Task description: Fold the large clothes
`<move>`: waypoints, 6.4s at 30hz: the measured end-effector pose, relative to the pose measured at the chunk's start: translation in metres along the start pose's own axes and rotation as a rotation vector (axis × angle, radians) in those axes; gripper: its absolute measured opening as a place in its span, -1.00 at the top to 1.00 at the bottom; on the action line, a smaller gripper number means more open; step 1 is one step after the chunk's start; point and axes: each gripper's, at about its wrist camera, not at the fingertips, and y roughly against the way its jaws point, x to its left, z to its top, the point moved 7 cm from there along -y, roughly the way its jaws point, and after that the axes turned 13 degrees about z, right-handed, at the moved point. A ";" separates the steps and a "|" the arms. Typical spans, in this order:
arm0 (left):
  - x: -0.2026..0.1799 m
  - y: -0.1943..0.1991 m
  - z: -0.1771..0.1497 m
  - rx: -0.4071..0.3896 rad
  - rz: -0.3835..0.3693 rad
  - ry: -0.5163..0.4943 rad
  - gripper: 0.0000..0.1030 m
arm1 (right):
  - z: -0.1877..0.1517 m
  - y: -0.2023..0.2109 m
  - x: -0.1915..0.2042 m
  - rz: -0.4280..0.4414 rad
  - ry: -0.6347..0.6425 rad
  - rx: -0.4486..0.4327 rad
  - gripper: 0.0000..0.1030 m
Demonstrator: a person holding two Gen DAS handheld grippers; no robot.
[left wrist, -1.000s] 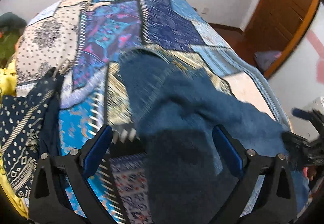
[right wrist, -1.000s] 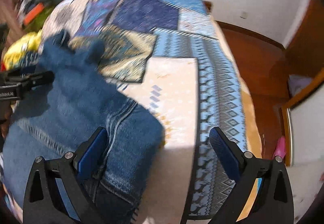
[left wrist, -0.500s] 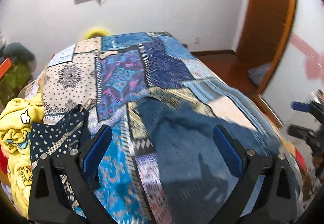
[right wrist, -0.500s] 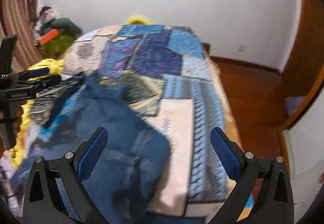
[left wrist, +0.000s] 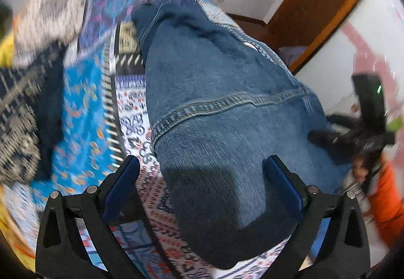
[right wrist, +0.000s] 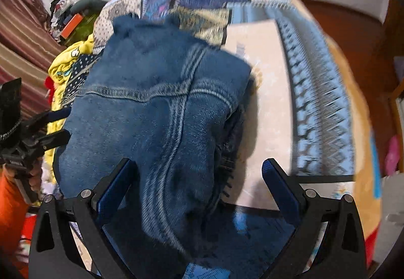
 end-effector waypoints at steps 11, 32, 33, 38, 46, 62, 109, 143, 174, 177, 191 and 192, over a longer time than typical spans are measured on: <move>-0.004 -0.053 0.020 0.167 -0.173 0.099 -0.96 | 0.011 -0.033 -0.004 0.221 -0.075 0.064 -0.96; -0.025 -0.009 0.027 -0.026 -0.136 0.042 0.01 | 0.021 -0.020 0.016 0.190 -0.064 -0.029 0.20; -0.026 0.000 0.027 -0.042 -0.143 0.035 0.06 | 0.022 -0.017 0.022 0.183 -0.049 -0.037 0.22; -0.013 0.051 0.037 -0.144 -0.129 0.008 0.10 | 0.035 -0.001 0.059 0.172 0.020 -0.084 0.27; 0.052 0.134 0.057 -0.306 -0.116 0.077 0.10 | 0.081 0.008 0.153 0.186 0.176 -0.188 0.27; 0.256 0.144 0.061 -0.327 -0.005 0.230 0.10 | 0.151 -0.144 0.266 0.244 0.232 -0.109 0.28; 0.307 0.085 -0.035 -0.169 0.444 0.138 -0.67 | 0.096 -0.236 0.259 -0.146 0.548 0.073 -0.20; 0.083 0.423 -0.119 -0.965 0.565 0.136 -0.67 | -0.039 0.100 0.427 0.058 0.723 -0.740 -0.21; 0.054 0.439 -0.184 -1.046 0.610 0.237 -0.98 | -0.082 0.106 0.422 -0.035 0.683 -0.806 -1.00; 0.055 0.437 -0.183 -1.039 0.605 0.235 -0.98 | -0.084 0.106 0.423 -0.034 0.685 -0.807 -1.00; 0.061 0.433 -0.182 -1.025 0.600 0.243 -0.98 | -0.085 0.104 0.425 -0.037 0.687 -0.798 -1.00; 0.061 0.433 -0.182 -1.025 0.598 0.244 -0.98 | -0.085 0.105 0.425 -0.036 0.686 -0.798 -1.00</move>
